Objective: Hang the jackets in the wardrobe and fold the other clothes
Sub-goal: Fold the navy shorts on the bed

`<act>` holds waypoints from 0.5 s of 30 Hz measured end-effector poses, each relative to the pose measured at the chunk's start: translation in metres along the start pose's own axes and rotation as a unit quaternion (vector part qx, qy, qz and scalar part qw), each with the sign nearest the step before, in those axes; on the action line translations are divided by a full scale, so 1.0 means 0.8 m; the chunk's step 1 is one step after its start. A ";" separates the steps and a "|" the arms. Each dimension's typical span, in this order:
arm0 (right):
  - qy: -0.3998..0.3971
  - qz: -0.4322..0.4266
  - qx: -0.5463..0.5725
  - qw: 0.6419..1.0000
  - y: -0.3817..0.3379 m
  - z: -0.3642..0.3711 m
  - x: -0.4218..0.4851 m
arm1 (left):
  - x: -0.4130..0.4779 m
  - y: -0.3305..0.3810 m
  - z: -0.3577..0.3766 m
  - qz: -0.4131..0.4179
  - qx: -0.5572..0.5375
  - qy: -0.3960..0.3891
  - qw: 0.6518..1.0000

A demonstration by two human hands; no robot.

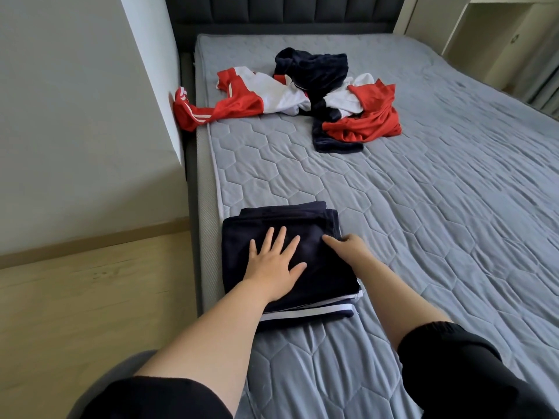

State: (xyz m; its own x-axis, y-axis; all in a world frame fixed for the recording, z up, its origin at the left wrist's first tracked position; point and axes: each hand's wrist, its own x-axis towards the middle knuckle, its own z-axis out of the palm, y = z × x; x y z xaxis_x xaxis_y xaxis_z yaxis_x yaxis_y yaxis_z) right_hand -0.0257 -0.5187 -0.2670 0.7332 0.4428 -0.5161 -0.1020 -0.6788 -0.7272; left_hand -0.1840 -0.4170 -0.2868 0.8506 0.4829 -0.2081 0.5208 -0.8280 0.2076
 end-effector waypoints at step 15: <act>-0.174 -0.009 0.188 0.967 -0.038 0.000 -0.040 | 0.006 0.013 -0.030 -0.093 -0.369 0.025 0.924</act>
State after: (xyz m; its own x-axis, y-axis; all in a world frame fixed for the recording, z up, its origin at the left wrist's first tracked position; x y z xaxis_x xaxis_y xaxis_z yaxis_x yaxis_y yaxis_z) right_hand -0.0463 -0.5123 -0.2288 0.4736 0.6666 -0.5756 -0.3764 -0.4377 -0.8166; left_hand -0.1723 -0.4166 -0.2628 0.7341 0.6252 -0.2648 0.5498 -0.3186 0.7721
